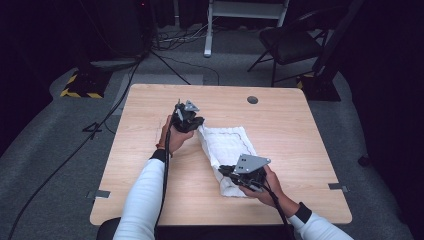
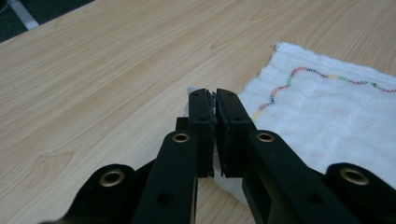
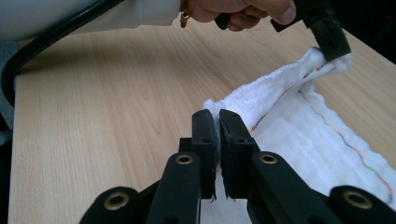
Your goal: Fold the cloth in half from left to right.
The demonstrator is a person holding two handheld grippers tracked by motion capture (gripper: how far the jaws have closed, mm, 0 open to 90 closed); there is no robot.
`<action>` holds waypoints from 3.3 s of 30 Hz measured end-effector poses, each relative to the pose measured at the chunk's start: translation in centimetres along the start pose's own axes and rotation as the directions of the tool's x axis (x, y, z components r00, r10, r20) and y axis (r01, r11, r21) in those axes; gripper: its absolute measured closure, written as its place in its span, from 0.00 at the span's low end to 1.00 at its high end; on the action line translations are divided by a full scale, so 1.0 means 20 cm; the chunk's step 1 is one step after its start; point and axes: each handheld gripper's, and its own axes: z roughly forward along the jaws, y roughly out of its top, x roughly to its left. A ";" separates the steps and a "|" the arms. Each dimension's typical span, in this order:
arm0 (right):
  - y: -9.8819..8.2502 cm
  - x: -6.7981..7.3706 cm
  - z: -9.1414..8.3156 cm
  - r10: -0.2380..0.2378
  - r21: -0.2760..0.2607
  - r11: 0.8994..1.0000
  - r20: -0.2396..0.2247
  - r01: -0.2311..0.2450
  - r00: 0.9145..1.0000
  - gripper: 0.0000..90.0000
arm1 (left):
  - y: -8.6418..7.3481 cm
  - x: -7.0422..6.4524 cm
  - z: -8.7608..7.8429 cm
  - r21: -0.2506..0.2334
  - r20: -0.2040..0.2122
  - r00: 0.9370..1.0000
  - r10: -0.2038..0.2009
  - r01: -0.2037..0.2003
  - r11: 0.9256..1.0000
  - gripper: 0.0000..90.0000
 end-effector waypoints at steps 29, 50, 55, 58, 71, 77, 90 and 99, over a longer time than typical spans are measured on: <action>-0.22 -0.08 -0.26 0.077 0.046 0.996 0.085 -0.081 0.993 0.95 | 0.21 -0.26 0.27 -0.016 0.068 0.994 0.087 -0.086 0.996 0.95; -0.35 -0.11 -0.33 0.114 0.105 0.986 0.111 -0.126 0.987 0.95 | 0.28 -0.40 0.47 0.003 0.096 0.988 0.120 -0.121 0.993 0.95; -0.37 -0.11 -0.34 0.121 0.120 0.984 0.110 -0.134 0.987 0.94 | 0.28 -0.44 0.52 0.020 0.090 0.987 0.135 -0.137 0.990 0.94; -0.39 -0.12 -0.34 0.130 0.134 0.980 0.115 -0.145 0.985 0.94 | 0.28 -0.45 0.54 0.020 0.082 0.988 0.129 -0.131 0.991 0.89; -0.47 -0.12 -0.33 0.150 0.190 0.967 0.122 -0.171 0.981 0.88 | 0.27 -0.43 0.51 0.009 0.081 0.990 0.116 -0.117 0.993 0.82; -0.50 -0.13 -0.37 0.166 0.187 0.963 0.147 -0.192 0.975 0.73 | 0.27 -0.43 0.44 -0.024 0.102 0.988 0.116 -0.114 0.993 0.75; -0.49 -0.16 -0.40 0.180 0.171 0.962 0.189 -0.213 0.965 0.46 | 0.19 -0.55 0.22 -0.045 0.134 0.973 0.189 -0.184 0.982 0.42; -0.49 -0.21 -0.46 0.206 0.107 0.966 0.223 -0.234 0.953 0.43 | 0.04 -0.66 0.09 0.009 0.155 0.947 0.280 -0.284 0.959 0.28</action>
